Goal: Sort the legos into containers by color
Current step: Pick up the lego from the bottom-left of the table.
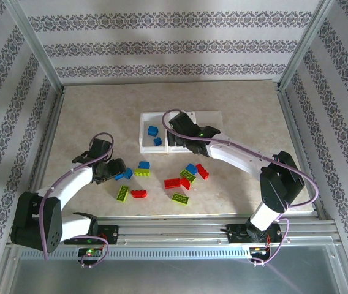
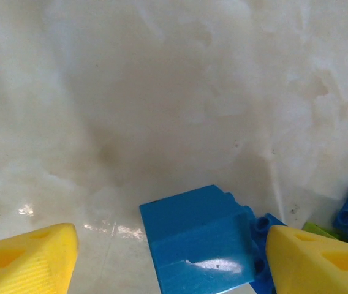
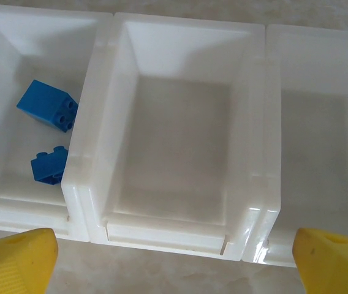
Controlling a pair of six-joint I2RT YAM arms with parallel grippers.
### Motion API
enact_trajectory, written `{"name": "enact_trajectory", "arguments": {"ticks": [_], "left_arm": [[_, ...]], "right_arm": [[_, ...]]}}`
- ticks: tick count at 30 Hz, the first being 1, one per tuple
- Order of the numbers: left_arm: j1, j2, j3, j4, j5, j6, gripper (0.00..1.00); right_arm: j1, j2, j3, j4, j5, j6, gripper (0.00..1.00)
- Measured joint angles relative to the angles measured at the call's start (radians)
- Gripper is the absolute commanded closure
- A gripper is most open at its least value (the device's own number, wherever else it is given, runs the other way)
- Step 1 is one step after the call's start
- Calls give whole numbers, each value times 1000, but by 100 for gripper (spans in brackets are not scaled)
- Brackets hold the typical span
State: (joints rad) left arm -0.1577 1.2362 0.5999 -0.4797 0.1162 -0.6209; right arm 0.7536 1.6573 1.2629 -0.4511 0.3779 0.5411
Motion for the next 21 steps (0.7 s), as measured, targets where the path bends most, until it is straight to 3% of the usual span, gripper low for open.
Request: {"name": "enact_trajectory", "arguments": {"ticks": [10,16,21], "left_arm": [[0,-16,0,-35,-56,3,38],[0,-16,0,-48,-68,3,21],[0,-16,-3,-56,-63,3,20]], "right_arm": [[0,0,0,0,0,8,2],[0,0,-2,0,0,11,2],[0,0,-14,0,4,14,2]]}}
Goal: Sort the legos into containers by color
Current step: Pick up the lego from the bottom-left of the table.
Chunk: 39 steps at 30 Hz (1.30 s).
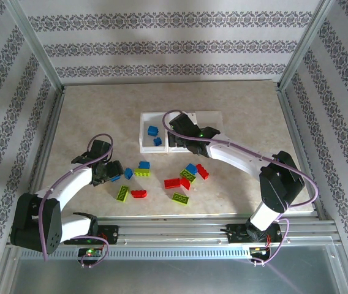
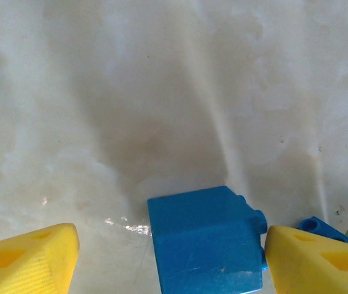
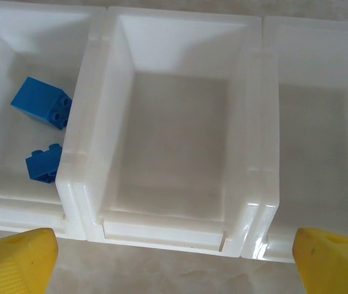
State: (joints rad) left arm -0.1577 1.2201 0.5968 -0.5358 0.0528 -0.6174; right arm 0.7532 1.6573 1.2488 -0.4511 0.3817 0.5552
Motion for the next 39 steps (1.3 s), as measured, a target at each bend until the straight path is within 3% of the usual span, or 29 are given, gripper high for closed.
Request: {"name": "enact_trajectory", "arguments": {"ticks": [8,30,39], "left_arm": [[0,-2,-27,-14,2,-2,19],[0,40,-26,-30,-26,-3,52],[-2,40,82,-29,-28,10,57]], "right_arm": [[0,0,-2,0,0,0,2],[0,-8,-14,0,20,18,2],[2,-40,-35,8,50,23,2]]}}
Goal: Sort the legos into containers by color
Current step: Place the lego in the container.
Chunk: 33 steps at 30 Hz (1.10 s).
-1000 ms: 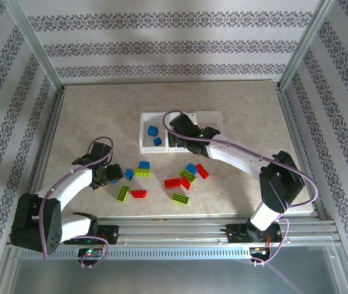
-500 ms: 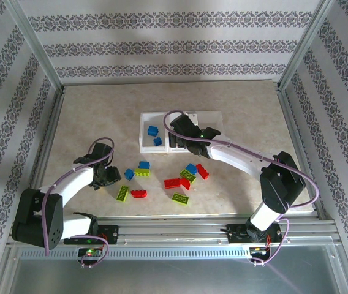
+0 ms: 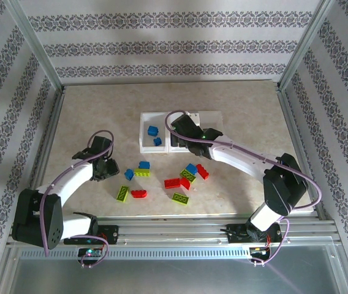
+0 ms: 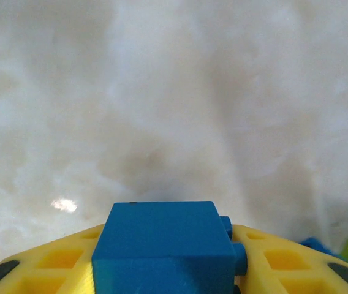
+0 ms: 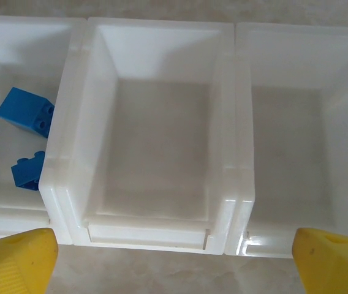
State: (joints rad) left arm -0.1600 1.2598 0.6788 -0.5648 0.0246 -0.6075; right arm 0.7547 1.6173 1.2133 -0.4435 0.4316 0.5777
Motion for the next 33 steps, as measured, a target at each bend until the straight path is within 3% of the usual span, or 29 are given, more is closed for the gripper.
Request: {"name": "enact_trajectory", "arguments": {"ticks": [5,21,28,33], "left_arm": [[-40,40,153,29,-14,17,58],[-256,486,674,74,-63,161,59],[-278,603,760,47,-64,197,59],[-279,624,769,32,-70,209,50]], "right_arm": [[0,-28,-39,7,34,24,2],[0,-203,-223,-2,111,138,2],[0,-240,-283,-18,110,182,2],[0,-263,-328,-26,97,211,3]]}}
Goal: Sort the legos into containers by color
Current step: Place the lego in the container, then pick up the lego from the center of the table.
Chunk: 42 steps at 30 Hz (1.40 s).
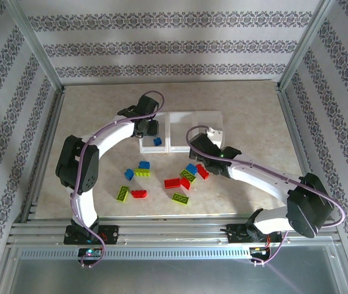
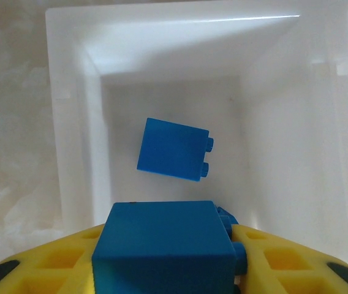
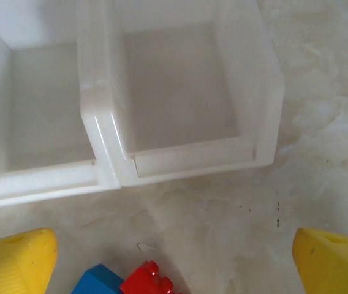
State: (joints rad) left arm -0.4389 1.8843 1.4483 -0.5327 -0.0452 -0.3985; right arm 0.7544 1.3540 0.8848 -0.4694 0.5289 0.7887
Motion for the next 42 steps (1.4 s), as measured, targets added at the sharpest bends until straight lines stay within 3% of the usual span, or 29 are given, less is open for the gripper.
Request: {"name": "enact_trajectory", "arguments": {"ticks": [16,22,27,42], "left_arm": [[-11,-4,7,-5,-12,0,34],[-13,-117,-52,2,-19,-10,21],[-13,-242,-122,35,-47,-31,0],[2,-444,-353,86,-166,-69,1]], "right_arm": [[-19,-125,-153,-20,-128,58,27],[-19,-120,-166,-20,-187,53,36],[-19,-87,-166,-20,-235,46,40],[-20,63,-142,-11,-314,16,48]]}}
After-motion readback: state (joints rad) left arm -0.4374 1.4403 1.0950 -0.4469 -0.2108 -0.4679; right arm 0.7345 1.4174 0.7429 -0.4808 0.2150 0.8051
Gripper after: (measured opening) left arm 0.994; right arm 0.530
